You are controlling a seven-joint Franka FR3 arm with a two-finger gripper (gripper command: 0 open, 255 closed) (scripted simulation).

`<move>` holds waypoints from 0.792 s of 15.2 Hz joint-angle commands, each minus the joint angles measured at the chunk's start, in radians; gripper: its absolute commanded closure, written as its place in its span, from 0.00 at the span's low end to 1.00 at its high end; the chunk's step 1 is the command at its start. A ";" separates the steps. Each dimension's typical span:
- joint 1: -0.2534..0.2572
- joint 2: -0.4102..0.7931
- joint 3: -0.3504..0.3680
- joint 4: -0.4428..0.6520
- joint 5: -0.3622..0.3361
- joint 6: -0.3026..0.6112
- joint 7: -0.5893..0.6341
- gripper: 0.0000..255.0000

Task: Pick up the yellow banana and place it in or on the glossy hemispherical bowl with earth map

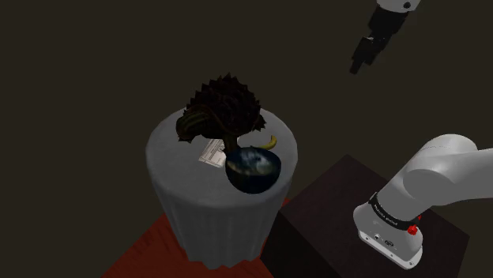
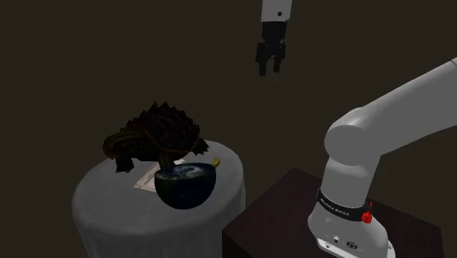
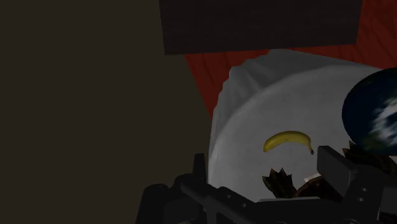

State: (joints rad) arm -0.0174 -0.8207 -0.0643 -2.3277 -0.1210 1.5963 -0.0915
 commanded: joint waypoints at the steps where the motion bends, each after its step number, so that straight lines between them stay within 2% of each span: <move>1: 0.000 0.000 0.000 0.000 0.000 0.000 0.000 0.00; 12: -0.023 0.235 0.079 -0.148 0.092 0.318 0.278 0.00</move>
State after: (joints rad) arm -0.0388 -0.6150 0.0081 -2.4660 -0.0369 1.8797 0.1598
